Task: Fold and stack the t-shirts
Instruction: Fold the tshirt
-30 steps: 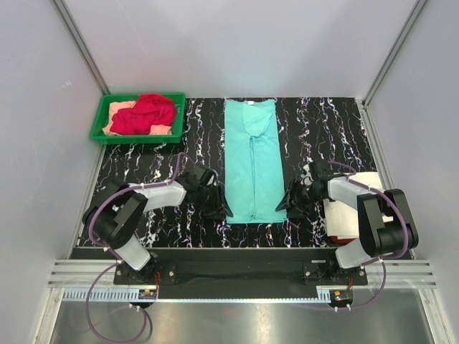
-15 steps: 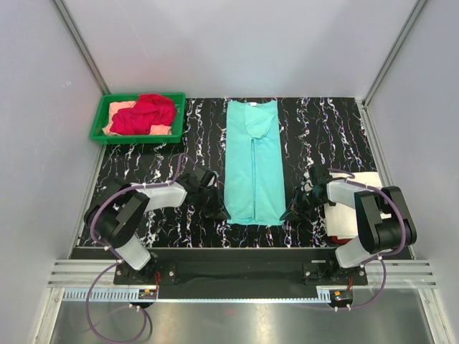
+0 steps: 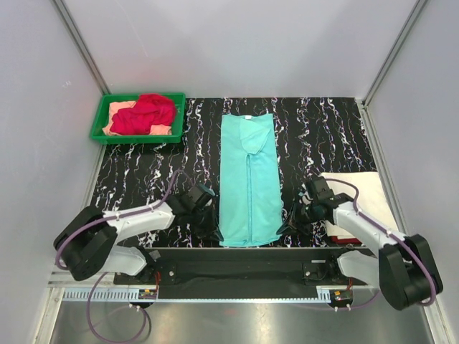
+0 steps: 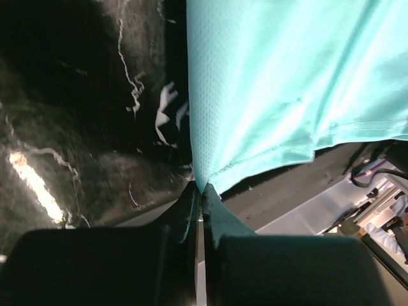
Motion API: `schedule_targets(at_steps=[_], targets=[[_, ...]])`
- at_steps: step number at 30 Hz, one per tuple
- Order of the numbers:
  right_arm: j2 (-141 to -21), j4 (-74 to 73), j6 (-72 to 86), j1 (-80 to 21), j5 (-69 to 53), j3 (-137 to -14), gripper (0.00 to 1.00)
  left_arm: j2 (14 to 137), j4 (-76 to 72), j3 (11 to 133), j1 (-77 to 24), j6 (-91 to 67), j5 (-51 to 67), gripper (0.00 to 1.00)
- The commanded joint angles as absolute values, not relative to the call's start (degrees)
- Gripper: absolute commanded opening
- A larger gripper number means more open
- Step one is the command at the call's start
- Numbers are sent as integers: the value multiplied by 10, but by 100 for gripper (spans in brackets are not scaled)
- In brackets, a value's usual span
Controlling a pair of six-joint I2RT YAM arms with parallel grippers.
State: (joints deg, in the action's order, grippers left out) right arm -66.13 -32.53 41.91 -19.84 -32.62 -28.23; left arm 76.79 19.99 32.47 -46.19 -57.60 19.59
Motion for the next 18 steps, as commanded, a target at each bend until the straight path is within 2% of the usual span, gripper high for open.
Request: schedule_targets(at_steps=[1, 6, 10, 18], targets=[[-618, -359, 460, -205, -339, -266, 0, 736, 231, 344, -465, -596, 175, 0], [-607, -374, 451, -203, -312, -308, 0, 744, 272, 413, -462, -573, 162, 0], [-690, -375, 425, -194, -309, -376, 0, 797, 284, 493, -438, -542, 167, 0], [-847, -384, 343, -129, -316, -575, 0, 917, 290, 669, -319, -473, 210, 0]])
